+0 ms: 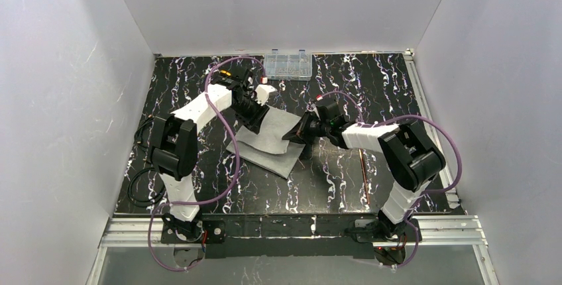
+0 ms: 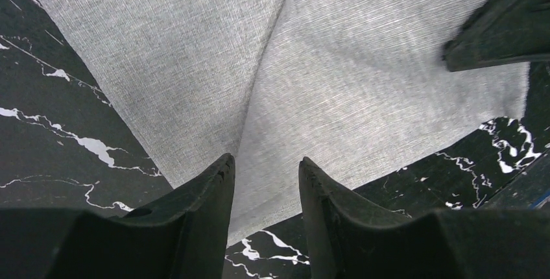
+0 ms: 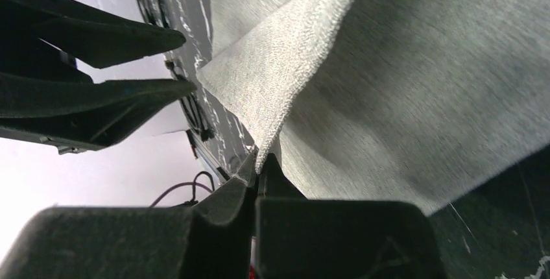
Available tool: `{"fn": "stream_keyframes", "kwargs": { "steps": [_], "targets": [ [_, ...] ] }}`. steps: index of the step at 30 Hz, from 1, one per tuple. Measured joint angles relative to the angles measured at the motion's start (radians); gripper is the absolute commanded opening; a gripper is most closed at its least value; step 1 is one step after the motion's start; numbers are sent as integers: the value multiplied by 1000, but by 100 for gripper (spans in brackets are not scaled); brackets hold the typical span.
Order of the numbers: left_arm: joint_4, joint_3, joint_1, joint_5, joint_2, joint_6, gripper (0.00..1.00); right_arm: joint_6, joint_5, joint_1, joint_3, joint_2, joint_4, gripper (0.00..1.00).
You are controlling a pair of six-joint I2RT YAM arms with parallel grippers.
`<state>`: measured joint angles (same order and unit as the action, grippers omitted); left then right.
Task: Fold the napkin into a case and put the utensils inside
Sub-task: Fold the top corner of the square-folded napkin at the center of the board.
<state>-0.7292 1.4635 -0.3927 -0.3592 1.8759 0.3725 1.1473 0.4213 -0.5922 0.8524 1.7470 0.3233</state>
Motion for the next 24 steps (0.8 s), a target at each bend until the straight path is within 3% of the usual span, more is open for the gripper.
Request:
{"fn": "stream_keyframes", "kwargs": {
  "steps": [12, 24],
  "targets": [
    [1, -50, 3, 43, -2, 44, 34, -60, 5, -14, -41, -24, -168, 3],
    [-13, -100, 10, 64, -29, 85, 33, -84, -1, -42, -51, -78, -225, 4]
  ]
}}
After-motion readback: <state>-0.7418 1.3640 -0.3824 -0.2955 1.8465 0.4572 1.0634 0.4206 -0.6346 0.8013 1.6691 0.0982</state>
